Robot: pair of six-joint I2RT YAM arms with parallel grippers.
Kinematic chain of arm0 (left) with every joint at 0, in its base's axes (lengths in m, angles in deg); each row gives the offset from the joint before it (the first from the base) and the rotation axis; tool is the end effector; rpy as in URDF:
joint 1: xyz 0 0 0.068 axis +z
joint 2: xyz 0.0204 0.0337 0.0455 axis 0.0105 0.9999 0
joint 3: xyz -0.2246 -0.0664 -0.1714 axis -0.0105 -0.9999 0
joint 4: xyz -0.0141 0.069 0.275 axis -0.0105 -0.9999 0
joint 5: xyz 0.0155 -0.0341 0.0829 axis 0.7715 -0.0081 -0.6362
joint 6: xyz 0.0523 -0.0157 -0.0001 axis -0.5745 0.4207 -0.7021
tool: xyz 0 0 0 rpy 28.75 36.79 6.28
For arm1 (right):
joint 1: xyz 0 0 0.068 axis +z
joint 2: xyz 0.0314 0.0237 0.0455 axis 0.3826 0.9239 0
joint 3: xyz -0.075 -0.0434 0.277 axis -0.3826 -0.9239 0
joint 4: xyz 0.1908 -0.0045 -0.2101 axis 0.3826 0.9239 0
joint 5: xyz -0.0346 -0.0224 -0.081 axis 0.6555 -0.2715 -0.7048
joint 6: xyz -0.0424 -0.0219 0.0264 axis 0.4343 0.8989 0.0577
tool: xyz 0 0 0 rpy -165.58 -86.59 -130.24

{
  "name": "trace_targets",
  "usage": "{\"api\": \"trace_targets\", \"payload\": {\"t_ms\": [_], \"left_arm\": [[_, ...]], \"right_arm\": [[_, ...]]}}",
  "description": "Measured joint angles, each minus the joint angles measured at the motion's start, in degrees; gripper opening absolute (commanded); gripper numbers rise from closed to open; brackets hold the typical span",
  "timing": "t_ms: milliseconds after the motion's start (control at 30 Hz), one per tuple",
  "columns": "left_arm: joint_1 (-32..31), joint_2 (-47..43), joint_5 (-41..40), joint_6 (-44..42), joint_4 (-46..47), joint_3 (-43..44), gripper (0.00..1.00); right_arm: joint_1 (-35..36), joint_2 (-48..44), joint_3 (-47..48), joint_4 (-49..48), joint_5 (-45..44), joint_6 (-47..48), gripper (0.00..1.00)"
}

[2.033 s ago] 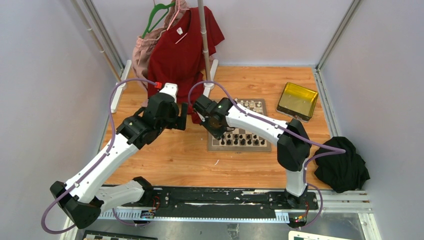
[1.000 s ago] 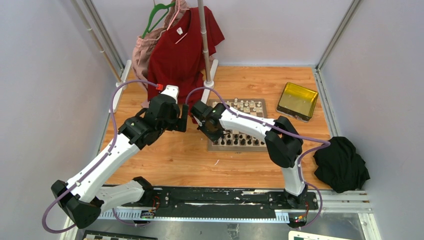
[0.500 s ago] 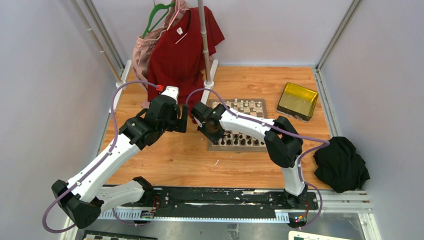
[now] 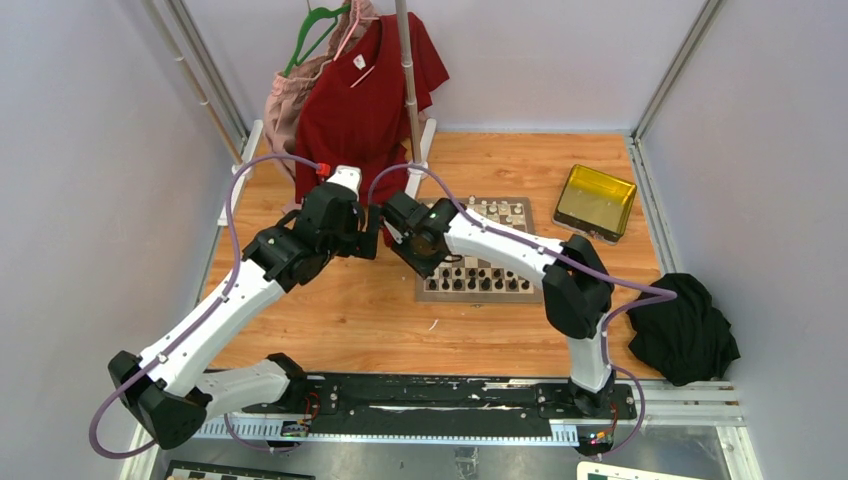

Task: Set up the chess pieces on the board
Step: Reset both arms

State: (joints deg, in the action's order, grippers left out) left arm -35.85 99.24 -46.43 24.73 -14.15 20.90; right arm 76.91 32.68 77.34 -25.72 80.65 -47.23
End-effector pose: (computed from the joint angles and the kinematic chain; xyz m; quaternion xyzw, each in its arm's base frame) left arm 0.1959 -0.1276 0.3598 0.0621 0.8980 -0.0307 0.4344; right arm 0.2626 0.3619 0.2512 -0.4146 0.8818 0.0713 0.2130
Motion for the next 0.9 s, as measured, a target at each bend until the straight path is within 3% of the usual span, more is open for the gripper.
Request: {"api": "trace_targets", "payload": {"t_ms": [333, 500, 900], "left_arm": [[0.0, 3.0, -1.8, -1.2, 1.0, 6.8, 1.0], [0.0, 7.4, -2.4, -3.1, 2.6, 9.1, 1.0], [2.3, 10.4, -4.7, -6.5, 11.4, 5.6, 1.0]], "right_arm": [[-4.4, -7.7, 7.9, 1.7, -3.5, 0.0, 0.36], [-13.1, -10.6, 7.7, 0.4, -7.6, -0.4, 0.35], [-38.6, -15.0, -8.7, -16.7, -13.4, -0.9, 0.37]]}}
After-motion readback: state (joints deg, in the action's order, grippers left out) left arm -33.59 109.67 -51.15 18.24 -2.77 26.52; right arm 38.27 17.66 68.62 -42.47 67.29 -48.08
